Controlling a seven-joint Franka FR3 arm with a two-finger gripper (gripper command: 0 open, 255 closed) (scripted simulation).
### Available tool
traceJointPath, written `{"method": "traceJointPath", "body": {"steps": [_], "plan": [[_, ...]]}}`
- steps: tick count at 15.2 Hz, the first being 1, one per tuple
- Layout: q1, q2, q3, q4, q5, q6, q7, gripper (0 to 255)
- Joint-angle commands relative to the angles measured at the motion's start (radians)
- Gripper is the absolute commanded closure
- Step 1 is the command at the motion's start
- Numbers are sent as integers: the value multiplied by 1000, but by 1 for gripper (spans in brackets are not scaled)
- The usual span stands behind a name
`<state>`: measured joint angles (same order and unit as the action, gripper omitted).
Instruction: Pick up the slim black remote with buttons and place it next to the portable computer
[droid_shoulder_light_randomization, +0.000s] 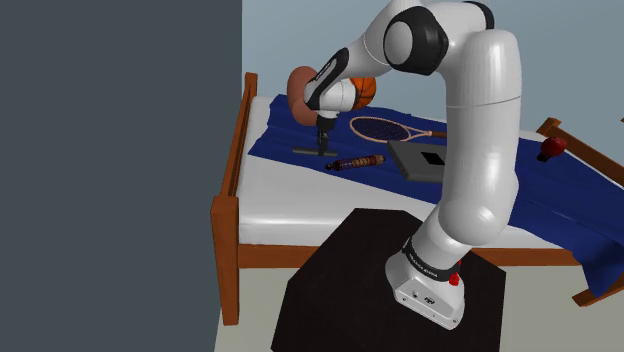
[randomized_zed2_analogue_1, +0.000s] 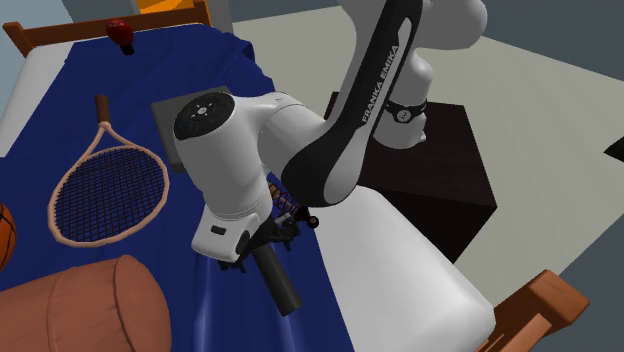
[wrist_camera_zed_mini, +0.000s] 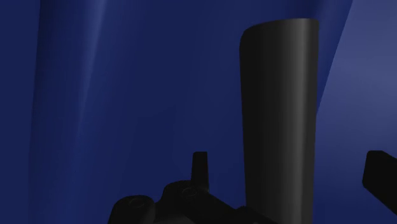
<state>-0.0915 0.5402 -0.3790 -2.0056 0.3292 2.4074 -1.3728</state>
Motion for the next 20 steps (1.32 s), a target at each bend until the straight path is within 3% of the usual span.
{"method": "traceJointPath", "body": {"steps": [1,4,5,14,20], "plan": [[0,1,0,0,1,1,0,0],[0,1,0,0,0,1,0,0],[0,1,0,0,0,1,0,255],[0,1,0,0,1,1,0,255],[19,-63,-25,-5,-35,-54,23,255]]}}
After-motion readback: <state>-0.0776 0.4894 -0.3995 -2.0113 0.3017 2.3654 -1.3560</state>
